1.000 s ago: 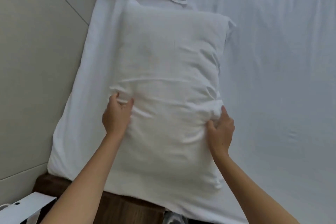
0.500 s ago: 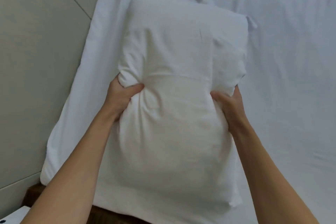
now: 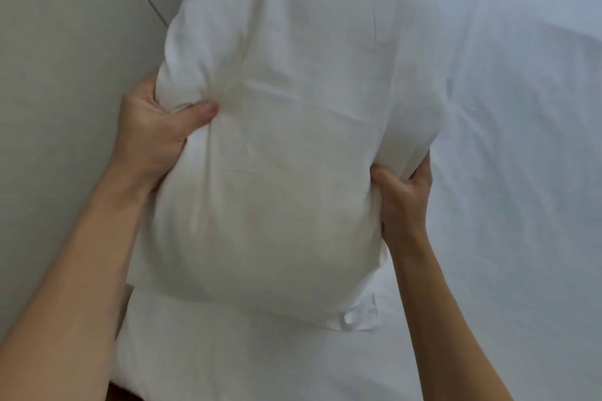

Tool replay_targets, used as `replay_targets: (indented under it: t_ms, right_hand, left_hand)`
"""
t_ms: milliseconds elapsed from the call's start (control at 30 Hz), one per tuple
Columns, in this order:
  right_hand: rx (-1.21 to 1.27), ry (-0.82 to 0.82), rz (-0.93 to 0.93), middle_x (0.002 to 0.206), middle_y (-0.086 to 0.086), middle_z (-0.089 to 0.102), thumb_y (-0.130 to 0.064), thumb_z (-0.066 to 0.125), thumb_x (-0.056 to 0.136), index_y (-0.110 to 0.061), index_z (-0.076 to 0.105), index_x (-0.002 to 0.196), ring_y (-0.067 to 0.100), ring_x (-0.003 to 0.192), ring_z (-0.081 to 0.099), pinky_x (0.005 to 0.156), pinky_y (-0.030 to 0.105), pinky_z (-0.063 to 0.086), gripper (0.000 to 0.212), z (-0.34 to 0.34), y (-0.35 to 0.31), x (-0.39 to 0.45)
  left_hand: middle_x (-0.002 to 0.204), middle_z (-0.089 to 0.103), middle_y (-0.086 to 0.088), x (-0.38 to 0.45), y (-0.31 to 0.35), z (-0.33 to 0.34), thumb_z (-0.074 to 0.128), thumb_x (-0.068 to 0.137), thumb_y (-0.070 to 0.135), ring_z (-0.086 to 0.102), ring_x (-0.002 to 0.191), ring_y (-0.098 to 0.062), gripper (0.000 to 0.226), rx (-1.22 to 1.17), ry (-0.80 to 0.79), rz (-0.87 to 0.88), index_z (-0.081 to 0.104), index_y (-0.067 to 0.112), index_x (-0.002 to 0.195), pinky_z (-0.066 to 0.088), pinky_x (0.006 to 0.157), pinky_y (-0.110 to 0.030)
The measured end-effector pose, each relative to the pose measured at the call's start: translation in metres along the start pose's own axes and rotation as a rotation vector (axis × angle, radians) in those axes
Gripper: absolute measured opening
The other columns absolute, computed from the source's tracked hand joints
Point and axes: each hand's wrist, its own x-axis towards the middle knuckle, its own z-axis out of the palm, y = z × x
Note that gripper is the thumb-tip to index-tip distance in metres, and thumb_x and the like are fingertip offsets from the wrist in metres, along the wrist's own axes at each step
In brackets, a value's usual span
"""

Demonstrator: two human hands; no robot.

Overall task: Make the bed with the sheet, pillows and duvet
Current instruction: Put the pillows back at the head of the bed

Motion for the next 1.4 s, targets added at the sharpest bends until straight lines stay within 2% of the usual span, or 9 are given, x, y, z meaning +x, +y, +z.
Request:
replay_targets:
  t_ms: [100,200,300,400,533,733,1000,1233,1400]
  right_hand:
    - [-0.043,-0.010,0.158,0.121,0.005,0.064,-0.010,0.060,0.075,-0.019,0.047,0.135,0.025,0.107,0.063,0.090,0.041,0.053,0.062,0.027,0.031,0.031]
    - [-0.623,-0.170,0.343,0.147,0.013,0.042,-0.036,0.050,0.094,-0.023,0.023,0.152,0.033,0.130,0.043,0.106,0.041,0.036,0.065,0.039,0.085,0.042]
    - [-0.950,-0.293,0.306,0.158,0.015,0.018,-0.048,0.047,0.095,-0.025,0.014,0.153,0.032,0.142,0.022,0.112,0.042,0.025,0.070,0.029,0.121,0.007]
    - [-0.890,-0.254,0.260,0.158,0.010,0.018,-0.057,0.052,0.089,-0.031,0.007,0.153,0.030,0.142,0.022,0.113,0.045,0.027,0.083,0.016,0.137,-0.031]
    - [-0.776,-0.174,0.441,0.152,0.004,0.031,-0.069,0.051,0.083,-0.038,0.001,0.152,0.027,0.135,0.036,0.102,0.043,0.036,0.091,0.009,0.148,-0.063]
    - [-0.664,-0.239,0.543,0.146,-0.007,0.043,-0.077,0.050,0.064,-0.038,0.007,0.151,0.028,0.129,0.046,0.102,0.040,0.037,0.105,0.003,0.152,-0.078]
    - [-0.631,-0.319,0.579,0.128,-0.006,0.056,-0.059,0.047,0.091,-0.029,0.027,0.147,0.025,0.123,0.050,0.090,0.032,0.037,0.066,0.023,0.153,-0.094]
    - [-0.823,-0.365,0.621,0.109,-0.005,0.064,-0.067,0.042,0.088,-0.032,0.015,0.149,0.022,0.101,0.059,0.078,0.033,0.039,0.076,0.029,0.174,-0.129]
    - [-0.921,-0.250,0.567,0.089,-0.014,0.060,-0.073,0.048,0.080,-0.034,0.040,0.115,0.012,0.082,0.058,0.067,0.029,0.041,0.053,0.000,0.181,-0.138]
  left_hand:
    - [0.094,0.070,0.016,0.032,-0.010,0.001,0.081,0.073,0.017,0.065,0.080,0.004,0.033,0.167,0.054,-0.011,0.067,0.019,0.103,0.052,0.076,-0.019]
    - [0.118,0.064,-0.009,0.051,-0.052,0.005,0.070,0.055,0.058,0.063,0.106,-0.024,0.082,0.521,0.008,-0.173,0.056,0.022,0.128,0.052,0.093,-0.038]
    - [0.134,0.049,-0.023,0.030,-0.100,0.007,0.070,0.066,0.057,0.050,0.121,-0.040,0.091,0.806,-0.080,-0.355,0.035,0.022,0.143,0.044,0.098,-0.046]
    - [0.134,0.048,-0.026,-0.009,-0.133,-0.007,0.070,0.080,0.048,0.046,0.123,-0.042,0.078,0.833,0.020,-0.421,0.038,0.011,0.140,0.039,0.098,-0.047]
    - [0.134,0.051,-0.023,-0.043,-0.167,-0.042,0.056,0.069,0.074,0.048,0.123,-0.040,0.097,0.792,0.151,-0.570,0.045,0.004,0.135,0.040,0.100,-0.049]
    - [0.135,0.053,-0.022,-0.055,-0.189,-0.048,0.054,0.079,0.074,0.051,0.123,-0.038,0.092,0.610,0.101,-0.747,0.053,-0.002,0.130,0.039,0.101,-0.042]
    - [0.074,0.064,-0.007,-0.063,-0.147,-0.044,0.068,0.076,0.059,0.062,0.076,-0.032,0.046,0.590,0.214,-0.407,0.058,0.015,0.070,0.052,0.073,-0.043]
    - [0.093,0.064,-0.020,-0.084,-0.177,-0.078,0.059,0.062,0.082,0.062,0.086,-0.041,0.081,0.851,0.297,-0.534,0.054,0.006,0.089,0.052,0.079,-0.055]
    - [0.092,0.057,-0.023,-0.108,-0.183,-0.059,0.061,0.072,0.049,0.056,0.083,-0.042,0.045,0.830,0.595,-0.333,0.045,0.010,0.088,0.046,0.072,-0.049]
